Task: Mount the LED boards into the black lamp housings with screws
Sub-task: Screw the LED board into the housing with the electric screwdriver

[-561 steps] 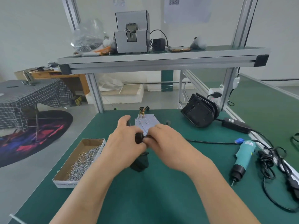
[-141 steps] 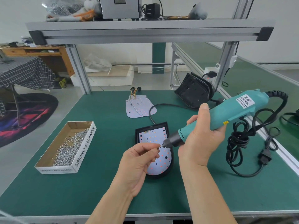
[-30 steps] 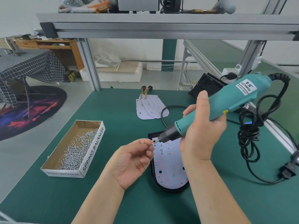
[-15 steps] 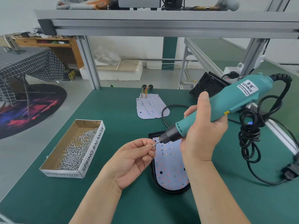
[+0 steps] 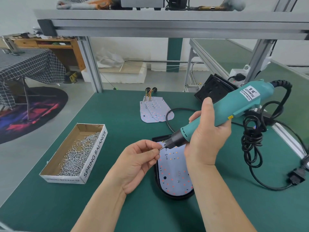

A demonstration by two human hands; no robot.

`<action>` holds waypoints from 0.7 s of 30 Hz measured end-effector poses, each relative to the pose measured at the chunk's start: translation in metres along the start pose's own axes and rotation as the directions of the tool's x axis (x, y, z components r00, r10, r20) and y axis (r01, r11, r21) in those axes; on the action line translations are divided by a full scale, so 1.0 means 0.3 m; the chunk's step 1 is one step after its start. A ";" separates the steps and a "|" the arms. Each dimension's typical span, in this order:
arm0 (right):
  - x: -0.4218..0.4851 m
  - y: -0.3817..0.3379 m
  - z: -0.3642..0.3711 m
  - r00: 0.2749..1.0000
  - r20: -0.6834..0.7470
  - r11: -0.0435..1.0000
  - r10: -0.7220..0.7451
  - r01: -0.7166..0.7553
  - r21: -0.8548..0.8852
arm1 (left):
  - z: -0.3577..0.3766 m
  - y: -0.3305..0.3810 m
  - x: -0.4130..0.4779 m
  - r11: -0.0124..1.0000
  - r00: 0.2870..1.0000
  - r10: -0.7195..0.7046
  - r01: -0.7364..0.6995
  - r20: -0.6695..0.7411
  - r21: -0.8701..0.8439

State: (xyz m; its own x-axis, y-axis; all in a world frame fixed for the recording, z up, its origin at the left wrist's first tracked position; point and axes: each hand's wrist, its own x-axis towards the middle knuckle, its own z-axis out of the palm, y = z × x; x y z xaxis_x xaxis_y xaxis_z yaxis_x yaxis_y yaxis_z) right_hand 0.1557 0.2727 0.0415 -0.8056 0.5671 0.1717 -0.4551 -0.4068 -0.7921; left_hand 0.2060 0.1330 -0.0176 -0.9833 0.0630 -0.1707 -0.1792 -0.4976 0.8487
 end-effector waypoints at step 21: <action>0.103 0.092 0.023 0.966 0.154 0.952 -0.205 0.234 -0.198 | 0.050 -0.079 0.160 0.578 0.929 -0.036 0.320 -0.369 0.751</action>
State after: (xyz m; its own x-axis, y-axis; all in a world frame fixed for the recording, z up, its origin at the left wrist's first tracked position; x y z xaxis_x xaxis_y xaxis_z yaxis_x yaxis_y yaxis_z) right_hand 0.1158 0.2741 0.0290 -0.7438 0.5209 0.4189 -0.5466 -0.1132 -0.8297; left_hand 0.1624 0.1607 -0.0384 -0.8953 -0.2426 -0.3735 -0.4421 0.3822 0.8115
